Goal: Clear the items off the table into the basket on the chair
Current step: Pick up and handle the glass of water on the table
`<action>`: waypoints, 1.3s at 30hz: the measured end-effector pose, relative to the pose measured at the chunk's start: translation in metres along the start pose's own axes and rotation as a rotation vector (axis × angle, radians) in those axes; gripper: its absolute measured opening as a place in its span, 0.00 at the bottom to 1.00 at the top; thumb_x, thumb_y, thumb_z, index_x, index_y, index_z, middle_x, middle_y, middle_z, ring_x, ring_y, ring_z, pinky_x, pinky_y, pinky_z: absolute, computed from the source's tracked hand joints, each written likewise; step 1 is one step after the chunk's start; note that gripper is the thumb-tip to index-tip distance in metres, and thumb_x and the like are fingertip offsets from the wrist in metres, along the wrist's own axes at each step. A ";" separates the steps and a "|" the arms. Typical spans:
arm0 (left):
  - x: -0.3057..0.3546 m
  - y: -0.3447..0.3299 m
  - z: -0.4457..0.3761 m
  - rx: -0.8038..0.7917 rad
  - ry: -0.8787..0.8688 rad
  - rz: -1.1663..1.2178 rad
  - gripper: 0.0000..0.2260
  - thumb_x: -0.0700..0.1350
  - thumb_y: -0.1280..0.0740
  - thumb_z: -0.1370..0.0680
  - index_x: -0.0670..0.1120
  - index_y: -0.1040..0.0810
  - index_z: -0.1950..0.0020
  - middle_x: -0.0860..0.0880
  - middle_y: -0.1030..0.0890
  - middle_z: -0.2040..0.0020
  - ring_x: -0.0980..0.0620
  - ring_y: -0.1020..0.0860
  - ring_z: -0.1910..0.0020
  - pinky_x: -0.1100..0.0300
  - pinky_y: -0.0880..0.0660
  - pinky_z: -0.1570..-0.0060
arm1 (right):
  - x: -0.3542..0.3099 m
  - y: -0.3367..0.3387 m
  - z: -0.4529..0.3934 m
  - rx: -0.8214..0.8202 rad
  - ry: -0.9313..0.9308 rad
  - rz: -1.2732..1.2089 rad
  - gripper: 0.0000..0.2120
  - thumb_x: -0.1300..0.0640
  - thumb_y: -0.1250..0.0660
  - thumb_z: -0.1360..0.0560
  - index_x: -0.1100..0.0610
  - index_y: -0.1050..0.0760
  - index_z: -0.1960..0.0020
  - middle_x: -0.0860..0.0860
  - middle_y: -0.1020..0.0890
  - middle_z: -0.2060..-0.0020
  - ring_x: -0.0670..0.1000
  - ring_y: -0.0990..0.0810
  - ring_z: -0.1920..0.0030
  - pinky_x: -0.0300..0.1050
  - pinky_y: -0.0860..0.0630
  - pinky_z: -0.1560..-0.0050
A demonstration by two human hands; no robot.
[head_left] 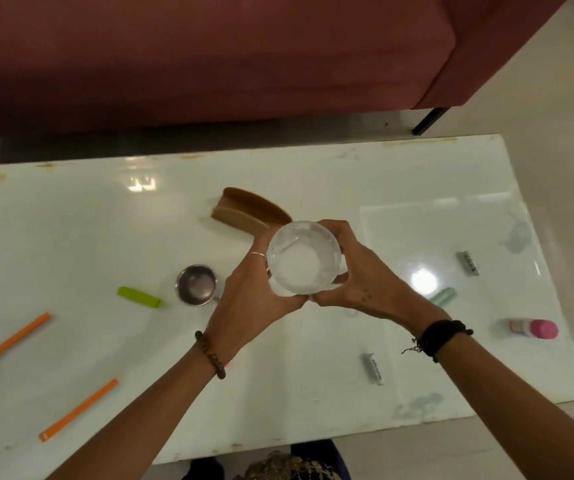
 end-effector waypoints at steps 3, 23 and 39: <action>0.002 -0.040 -0.030 -0.010 0.032 0.037 0.33 0.62 0.29 0.42 0.67 0.37 0.39 0.70 0.27 0.44 0.70 0.28 0.44 0.79 0.29 0.52 | 0.021 0.042 -0.006 0.018 -0.014 0.067 0.39 0.63 0.23 0.36 0.48 0.42 0.35 0.43 0.30 0.42 0.44 0.28 0.44 0.36 0.21 0.51; -0.018 -0.120 -0.129 -0.032 0.130 0.054 0.39 0.44 0.21 0.39 0.49 0.36 0.33 0.53 0.28 0.41 0.55 0.29 0.44 0.62 0.28 0.46 | 0.113 0.107 -0.073 0.053 -0.080 -0.028 0.38 0.68 0.26 0.34 0.56 0.43 0.33 0.54 0.29 0.38 0.54 0.26 0.45 0.33 0.21 0.60; -0.006 -0.121 -0.121 -0.040 0.174 0.121 0.37 0.38 0.23 0.35 0.45 0.39 0.31 0.45 0.29 0.35 0.48 0.29 0.36 0.57 0.28 0.40 | 0.114 0.094 -0.059 0.144 -0.149 -0.175 0.43 0.69 0.29 0.30 0.54 0.52 0.26 0.43 0.35 0.36 0.50 0.32 0.35 0.34 0.30 0.41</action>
Point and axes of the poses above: each hand's wrist, its own z-axis away from the middle knuckle, its own y-axis out of the back of the hand, x = y × z, the point moved 10 cm from there along -z, towards the middle knuckle
